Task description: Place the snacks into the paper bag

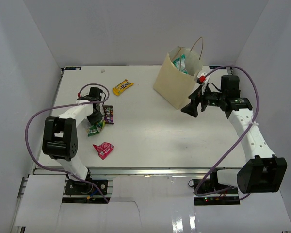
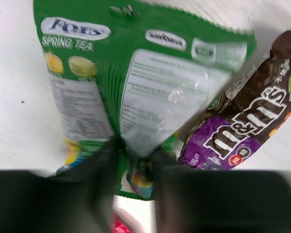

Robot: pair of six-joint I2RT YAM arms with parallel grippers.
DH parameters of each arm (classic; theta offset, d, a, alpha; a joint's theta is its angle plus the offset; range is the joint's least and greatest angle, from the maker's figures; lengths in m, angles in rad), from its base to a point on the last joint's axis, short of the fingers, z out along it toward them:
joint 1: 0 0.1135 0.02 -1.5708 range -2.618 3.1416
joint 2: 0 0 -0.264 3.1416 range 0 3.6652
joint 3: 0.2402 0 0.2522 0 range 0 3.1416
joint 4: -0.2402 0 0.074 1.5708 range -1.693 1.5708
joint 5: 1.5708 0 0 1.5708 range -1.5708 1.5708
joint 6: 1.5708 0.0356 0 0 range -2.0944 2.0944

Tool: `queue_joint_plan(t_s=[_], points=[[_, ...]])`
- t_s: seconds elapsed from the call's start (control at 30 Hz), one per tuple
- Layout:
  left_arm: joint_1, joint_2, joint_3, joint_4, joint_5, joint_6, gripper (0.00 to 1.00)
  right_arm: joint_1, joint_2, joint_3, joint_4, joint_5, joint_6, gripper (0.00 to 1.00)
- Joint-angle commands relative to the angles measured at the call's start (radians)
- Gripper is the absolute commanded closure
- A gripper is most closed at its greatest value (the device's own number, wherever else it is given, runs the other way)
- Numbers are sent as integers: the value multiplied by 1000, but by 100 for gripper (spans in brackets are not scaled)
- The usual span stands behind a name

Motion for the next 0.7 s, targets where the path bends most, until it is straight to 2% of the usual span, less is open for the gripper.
queue_joint_plan(t_s=[0.0, 0.07, 0.13, 0.2, 0.23, 0.33, 0.37, 0.4, 0.43, 0.47, 0.5, 0.57, 0.6, 0.67], points=[[6, -23, -18, 34, -19, 44, 75, 47, -40, -34, -37, -110, -23, 3], [6, -63, -49, 50, -12, 57, 90, 82, -43, -34, -71, -172, -82, 3], [7, -145, -75, 85, 2, 84, 100, 115, -37, -19, -145, -222, -169, 3], [6, -221, -117, 120, 48, 116, 100, 171, -28, -1, -189, -238, -222, 3], [6, -308, -130, 167, 80, 162, 100, 191, -22, -1, -199, -232, -231, 3], [4, -451, -205, 302, 316, 268, 100, 282, -2, 6, -135, -175, -193, 2], [1, -535, -225, 332, 411, 288, 100, 328, 6, 4, -90, -148, -105, 1], [1, -575, -270, 403, 592, 311, 100, 348, 12, 1, -34, -91, -37, 1], [-2, -609, -294, 442, 685, 333, 100, 371, 29, 3, 82, -72, 30, 1], [-4, -670, -343, 477, 768, 336, 100, 383, 38, 3, 150, -48, 187, 1], [-8, -692, -365, 540, 903, 334, 100, 395, 49, 1, 224, 45, 288, 1], [-22, -732, -397, 591, 1005, 293, 100, 429, 85, 6, 405, 139, 559, 5], [-27, -738, -423, 650, 1095, 263, 100, 438, 116, 15, 447, 188, 630, 10], [-65, -743, -443, 723, 1168, 188, 100, 461, 153, 53, 508, 231, 764, 10]])
